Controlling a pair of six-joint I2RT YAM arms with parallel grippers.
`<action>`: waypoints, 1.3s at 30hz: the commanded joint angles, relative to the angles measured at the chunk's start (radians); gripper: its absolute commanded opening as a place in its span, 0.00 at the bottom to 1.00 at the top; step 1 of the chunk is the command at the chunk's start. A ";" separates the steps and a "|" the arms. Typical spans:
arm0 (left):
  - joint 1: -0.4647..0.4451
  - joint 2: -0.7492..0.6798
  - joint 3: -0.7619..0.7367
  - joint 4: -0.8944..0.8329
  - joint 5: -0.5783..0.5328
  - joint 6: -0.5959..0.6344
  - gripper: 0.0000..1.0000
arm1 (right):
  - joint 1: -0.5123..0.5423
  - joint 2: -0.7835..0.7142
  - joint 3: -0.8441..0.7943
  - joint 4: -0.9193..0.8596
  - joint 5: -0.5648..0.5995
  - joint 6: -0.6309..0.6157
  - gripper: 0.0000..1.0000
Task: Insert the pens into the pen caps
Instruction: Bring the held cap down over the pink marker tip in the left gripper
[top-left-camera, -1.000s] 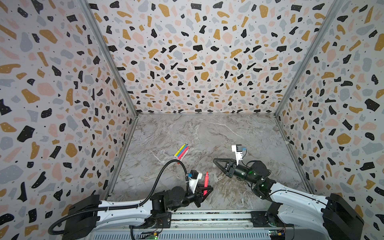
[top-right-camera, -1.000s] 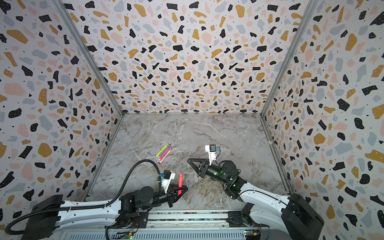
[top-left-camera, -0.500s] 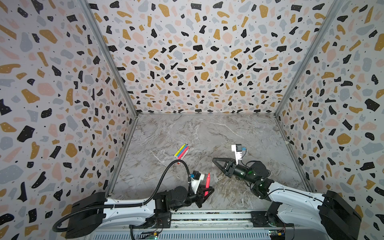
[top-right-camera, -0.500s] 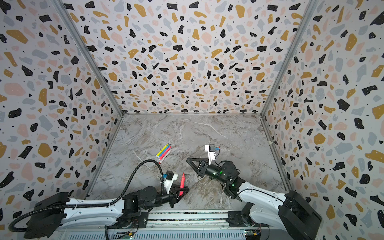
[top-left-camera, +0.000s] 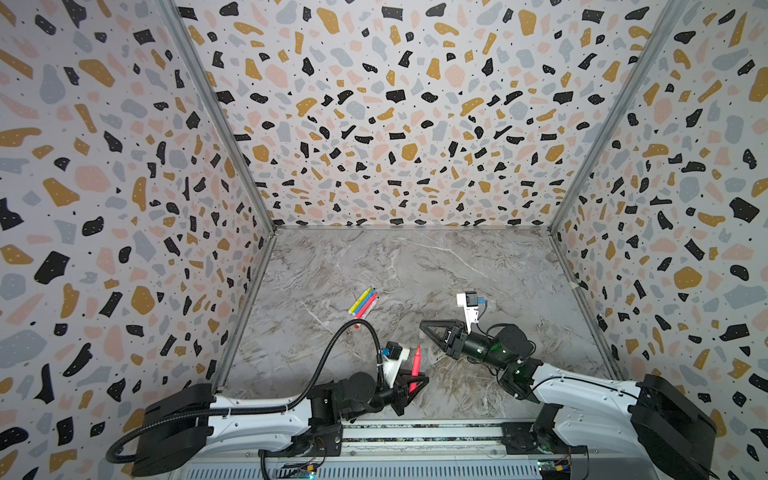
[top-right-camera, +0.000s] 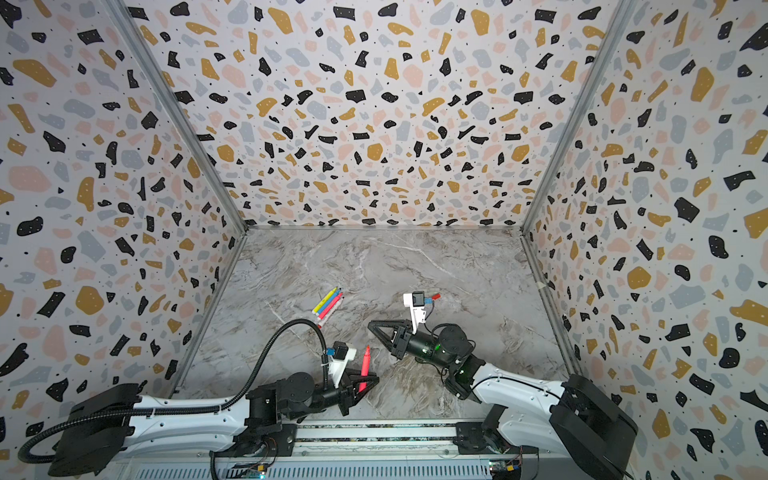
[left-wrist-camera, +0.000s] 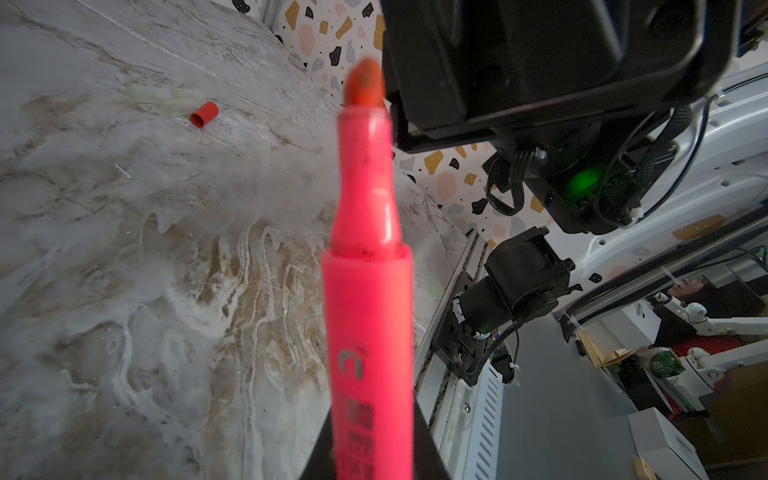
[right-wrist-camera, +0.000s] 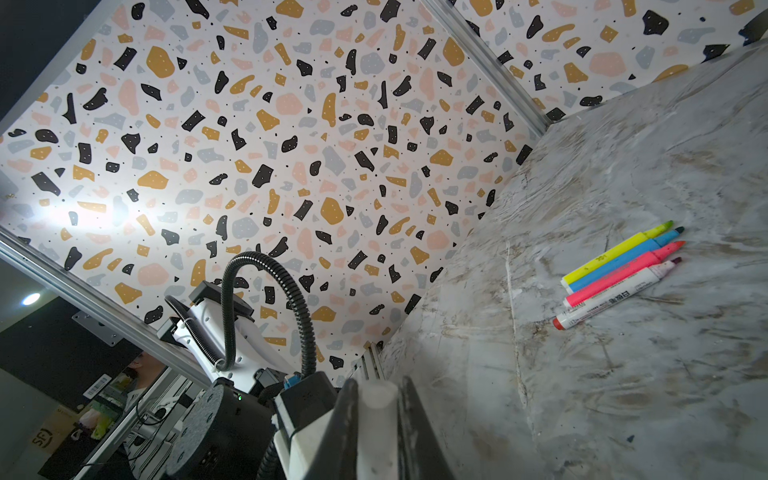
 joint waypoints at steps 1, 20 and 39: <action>-0.004 -0.011 0.030 0.068 -0.002 0.019 0.00 | 0.018 0.002 -0.014 0.061 0.018 -0.001 0.00; -0.004 -0.035 0.023 0.065 -0.037 0.016 0.00 | 0.094 0.080 -0.060 0.190 0.051 0.020 0.00; -0.004 -0.109 0.052 0.089 -0.069 0.036 0.00 | 0.225 0.017 -0.078 0.032 0.103 -0.147 0.36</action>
